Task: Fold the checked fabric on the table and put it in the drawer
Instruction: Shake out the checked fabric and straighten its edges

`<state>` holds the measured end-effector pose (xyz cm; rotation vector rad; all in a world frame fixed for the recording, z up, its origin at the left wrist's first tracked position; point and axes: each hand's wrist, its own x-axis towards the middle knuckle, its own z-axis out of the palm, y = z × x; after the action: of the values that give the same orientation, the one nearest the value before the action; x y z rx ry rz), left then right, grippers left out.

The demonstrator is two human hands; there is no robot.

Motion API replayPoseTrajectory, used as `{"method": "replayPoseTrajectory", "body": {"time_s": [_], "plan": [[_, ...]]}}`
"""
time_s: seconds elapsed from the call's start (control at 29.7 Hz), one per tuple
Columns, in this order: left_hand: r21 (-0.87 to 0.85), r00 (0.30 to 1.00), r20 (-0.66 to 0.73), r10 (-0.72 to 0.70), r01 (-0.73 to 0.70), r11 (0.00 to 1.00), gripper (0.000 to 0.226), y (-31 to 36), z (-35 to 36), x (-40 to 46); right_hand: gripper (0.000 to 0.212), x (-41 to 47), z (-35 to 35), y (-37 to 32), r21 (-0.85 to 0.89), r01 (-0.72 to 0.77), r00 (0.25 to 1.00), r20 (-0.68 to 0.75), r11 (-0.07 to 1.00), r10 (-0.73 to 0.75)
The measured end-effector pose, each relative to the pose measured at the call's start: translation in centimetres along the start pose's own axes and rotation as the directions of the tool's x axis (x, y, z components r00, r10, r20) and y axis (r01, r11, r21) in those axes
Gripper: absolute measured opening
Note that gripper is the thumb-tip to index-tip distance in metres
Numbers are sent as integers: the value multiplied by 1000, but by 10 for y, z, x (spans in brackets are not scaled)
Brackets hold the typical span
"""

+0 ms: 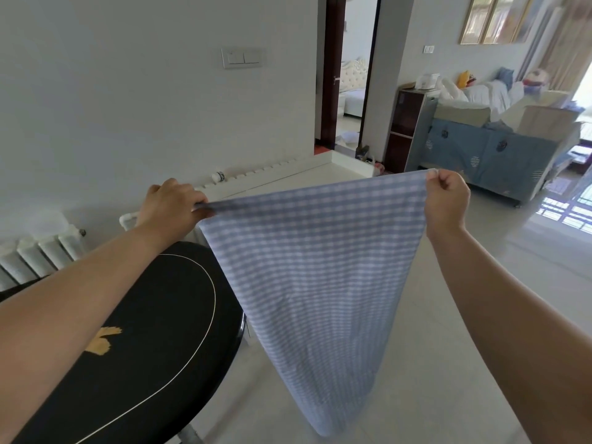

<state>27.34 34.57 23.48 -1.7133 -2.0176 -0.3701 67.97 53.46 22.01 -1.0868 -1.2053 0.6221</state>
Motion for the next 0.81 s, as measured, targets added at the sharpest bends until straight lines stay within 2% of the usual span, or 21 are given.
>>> {"method": "replayPoseTrajectory", "body": {"time_s": [0.07,0.2,0.27,0.34,0.4,0.47,0.54,0.57,0.64,0.67,0.74,0.81], "plan": [[-72,999,3,-38,38,997,31,2,-2,0,15,3,-3,4,-16,-28,1000,-6,999,28],[-296,981,163,-100,145,944,24,5,-3,2,20,5,-4,13,-24,-101,995,-12,995,100],[-465,947,272,-172,286,838,25,7,0,-2,23,4,-3,15,-19,-121,993,-5,992,121],[-607,896,356,-267,439,662,25,7,2,-5,21,4,-2,15,-19,-136,991,-6,991,136],[-669,851,395,-347,525,526,27,5,5,-7,27,4,-2,15,-31,-128,992,-1,991,129],[-654,827,404,-390,559,509,32,2,10,-6,32,3,0,14,-54,-110,993,27,992,112],[-615,777,477,-411,629,476,30,2,15,-1,26,0,2,15,-101,-83,994,62,991,89],[-600,706,566,-426,707,375,25,2,18,2,24,-1,3,15,-132,-64,994,81,989,75],[-541,524,763,-378,838,70,22,4,22,8,24,-1,4,16,-191,-41,991,120,981,65],[-513,471,815,-338,857,-45,26,5,25,12,26,0,3,17,-213,-43,988,136,976,73],[-503,447,844,-295,851,-150,29,10,39,23,31,5,-1,21,-235,-73,983,149,969,110],[-540,476,822,-313,826,-162,28,21,56,35,31,10,-5,27,-220,-146,977,120,964,176]]}}
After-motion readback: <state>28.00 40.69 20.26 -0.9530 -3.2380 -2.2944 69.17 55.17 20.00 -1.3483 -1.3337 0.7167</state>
